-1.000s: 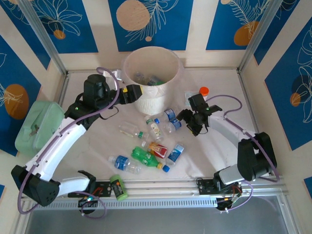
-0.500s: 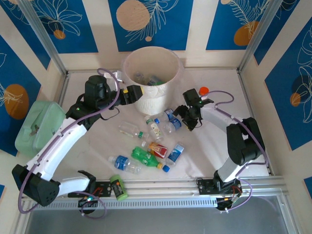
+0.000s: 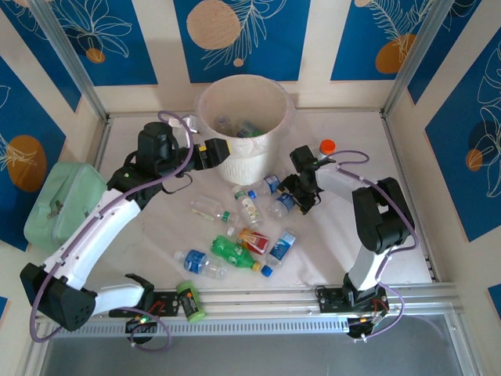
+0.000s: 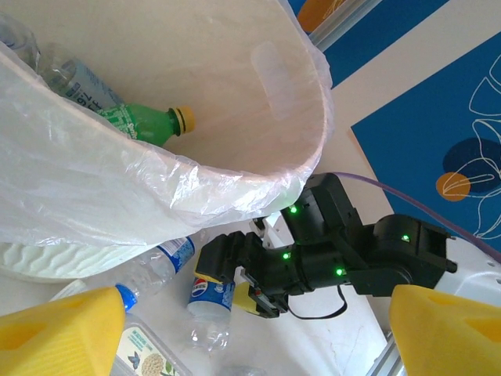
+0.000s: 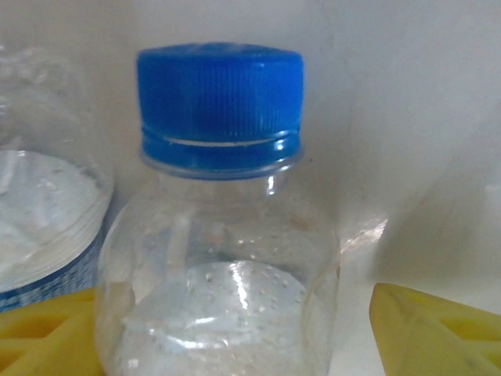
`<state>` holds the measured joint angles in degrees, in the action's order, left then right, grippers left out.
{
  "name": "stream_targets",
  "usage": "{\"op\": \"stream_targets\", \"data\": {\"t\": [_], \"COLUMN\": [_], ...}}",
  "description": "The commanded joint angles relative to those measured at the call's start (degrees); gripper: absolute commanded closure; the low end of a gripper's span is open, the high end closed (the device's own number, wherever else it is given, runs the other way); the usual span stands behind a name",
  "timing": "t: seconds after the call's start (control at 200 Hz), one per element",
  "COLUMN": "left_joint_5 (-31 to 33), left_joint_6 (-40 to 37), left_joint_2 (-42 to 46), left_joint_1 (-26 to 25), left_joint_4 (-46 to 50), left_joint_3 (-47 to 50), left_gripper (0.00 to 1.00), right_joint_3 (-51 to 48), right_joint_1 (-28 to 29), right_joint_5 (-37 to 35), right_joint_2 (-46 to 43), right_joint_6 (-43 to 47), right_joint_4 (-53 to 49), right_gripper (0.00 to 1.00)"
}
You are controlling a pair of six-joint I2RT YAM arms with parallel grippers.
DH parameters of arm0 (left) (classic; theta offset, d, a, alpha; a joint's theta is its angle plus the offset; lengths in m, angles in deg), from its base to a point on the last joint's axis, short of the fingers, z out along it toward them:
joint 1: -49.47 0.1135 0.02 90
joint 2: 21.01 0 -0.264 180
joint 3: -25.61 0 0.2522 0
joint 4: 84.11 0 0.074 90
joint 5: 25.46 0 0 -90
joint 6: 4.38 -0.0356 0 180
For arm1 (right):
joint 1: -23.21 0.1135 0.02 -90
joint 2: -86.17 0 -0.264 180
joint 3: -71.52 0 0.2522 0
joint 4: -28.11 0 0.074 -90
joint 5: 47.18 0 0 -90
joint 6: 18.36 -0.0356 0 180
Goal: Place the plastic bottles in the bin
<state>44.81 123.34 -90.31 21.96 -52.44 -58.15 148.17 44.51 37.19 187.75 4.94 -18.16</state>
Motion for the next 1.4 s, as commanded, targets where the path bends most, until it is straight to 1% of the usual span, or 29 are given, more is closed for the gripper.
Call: {"op": "stream_targets", "data": {"t": [0.0,0.225,0.365,0.485,0.635,0.745,0.905,1.005,1.07,1.14,1.225,1.396], "left_joint_5": [-1.9,-1.6,-1.6,-1.7,-0.5,-2.1,-6.3,-11.8,-15.5,-18.3,-18.6,-19.3], "left_joint_6": [1.2,1.4,1.4,1.3,-2.4,-2.2,1.8,4.1,4.9,3.9,1.5,-0.4], "left_joint_2": [-0.6,-0.4,-0.4,-0.7,-1.3,-1.6,-2.6,-3.8,-4.6,-5.1,-6.0,-9.7], "left_joint_1": [0.0,0.0,0.0,0.0,0.1,0.1,0.0,-0.3,-1.5,-3.8,-7.5,-14.2], "left_joint_4": [-2.0,-2.0,-1.9,-1.6,2.4,1.9,-2.4,-6.8,-9.0,-11.0,-11.1,-10.8], "left_joint_3": [0.3,1.0,1.1,0.5,-3.8,-5.8,-5.9,-5.9,-6.4,-6.9,-7.7,-9.1], "left_gripper": [0.13,0.14,0.14,0.14,0.13,0.12,0.11,0.11,0.09,0.05,0.00,0.00], "right_joint_3": [-0.7,-3.0,-4.4,-5.0,-6.8,-9.2,-11.5,-12.3,-12.0,-11.4,-10.6,-8.1], "right_joint_1": [-0.4,-1.1,-1.3,-1.0,-0.4,0.2,0.5,0.7,0.8,1.1,1.2,2.4], "right_joint_5": [-0.7,-0.8,-0.9,-2.0,-3.1,-3.6,-2.9,-1.6,-0.8,-0.5,1.0,2.7], "right_joint_2": [0.9,0.0,-2.3,-5.9,-14.4,-23.5,-36.3,-43.6,-47.1,-49.9,-51.8,-52.7], "right_joint_6": [-0.8,0.7,1.3,2.0,3.0,3.7,4.0,4.4,4.5,4.4,3.6,2.5], "right_joint_4": [-0.7,1.4,2.4,2.1,1.5,1.9,2.4,3.9,4.7,5.1,6.7,10.0], "right_gripper": [0.26,0.37,0.40,0.41,0.42,0.42,0.43,0.43,0.44,0.44,0.44,0.44]}}
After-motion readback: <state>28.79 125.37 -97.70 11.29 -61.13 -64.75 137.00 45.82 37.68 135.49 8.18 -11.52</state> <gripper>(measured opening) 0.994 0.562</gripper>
